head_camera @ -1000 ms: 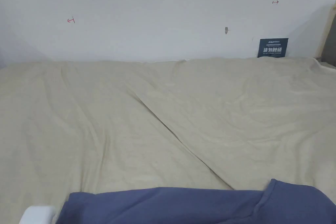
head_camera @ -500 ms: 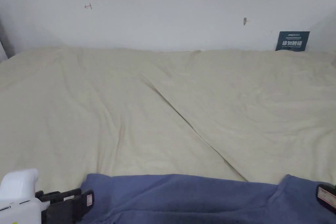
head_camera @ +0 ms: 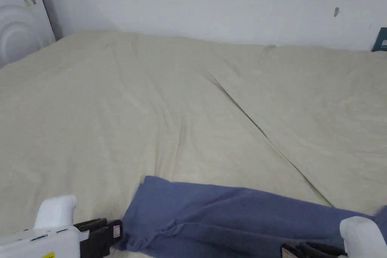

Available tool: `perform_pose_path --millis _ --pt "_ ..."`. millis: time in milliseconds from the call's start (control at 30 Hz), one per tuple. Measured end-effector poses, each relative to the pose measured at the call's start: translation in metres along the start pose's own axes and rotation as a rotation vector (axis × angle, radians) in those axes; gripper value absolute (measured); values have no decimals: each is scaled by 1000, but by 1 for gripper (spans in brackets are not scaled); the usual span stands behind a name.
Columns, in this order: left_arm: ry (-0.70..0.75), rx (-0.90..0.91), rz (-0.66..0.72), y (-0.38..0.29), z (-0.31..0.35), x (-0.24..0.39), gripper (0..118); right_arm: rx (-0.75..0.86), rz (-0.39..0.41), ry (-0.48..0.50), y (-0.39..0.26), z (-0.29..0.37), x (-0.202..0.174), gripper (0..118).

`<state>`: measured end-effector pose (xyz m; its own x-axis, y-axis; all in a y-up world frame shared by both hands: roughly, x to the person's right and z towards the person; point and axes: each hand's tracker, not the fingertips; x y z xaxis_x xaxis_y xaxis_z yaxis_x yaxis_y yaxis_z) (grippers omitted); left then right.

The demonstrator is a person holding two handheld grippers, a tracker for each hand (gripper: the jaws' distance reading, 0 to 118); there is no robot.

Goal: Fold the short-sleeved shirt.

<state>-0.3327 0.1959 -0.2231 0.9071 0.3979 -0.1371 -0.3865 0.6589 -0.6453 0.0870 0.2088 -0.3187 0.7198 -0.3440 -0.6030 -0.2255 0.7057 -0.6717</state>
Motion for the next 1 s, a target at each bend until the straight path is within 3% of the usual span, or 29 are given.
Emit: perform_pose_path --millis 133,167,233,267,567,833,867,900,933,967,1000 --pt "-145 -32 48 13 -15 -13 5 -35 -33 -6 -2 -7 8 0" --pt "-185 -59 63 18 -22 -19 28 -41 -34 -15 -3 -8 9 0" --pt "-235 -67 114 24 -38 -27 108 -59 -34 -33 -2 -11 11 0" --pt "-227 -97 118 26 -45 -30 117 -65 -38 -40 -4 -12 13 0" --pt "-307 -142 315 33 -87 -59 117 -109 -84 -55 -9 -25 15 0" --pt "-351 -211 259 33 -97 -29 113 -120 -86 -39 -8 -36 17 0" --pt "-278 -230 191 35 -100 -28 111 -119 -88 -36 -8 -36 17 0" --pt "-223 -240 135 38 -100 -23 106 -119 -89 -36 -8 -37 17 0" --pt "-170 -245 94 41 -97 -20 92 -117 -90 -35 -8 -36 16 0" --pt "-125 -242 76 44 -92 -20 71 -115 -92 -33 -9 -36 16 0" --pt "-64 -218 91 46 -87 -23 35 -115 -94 -28 -9 -35 17 0"
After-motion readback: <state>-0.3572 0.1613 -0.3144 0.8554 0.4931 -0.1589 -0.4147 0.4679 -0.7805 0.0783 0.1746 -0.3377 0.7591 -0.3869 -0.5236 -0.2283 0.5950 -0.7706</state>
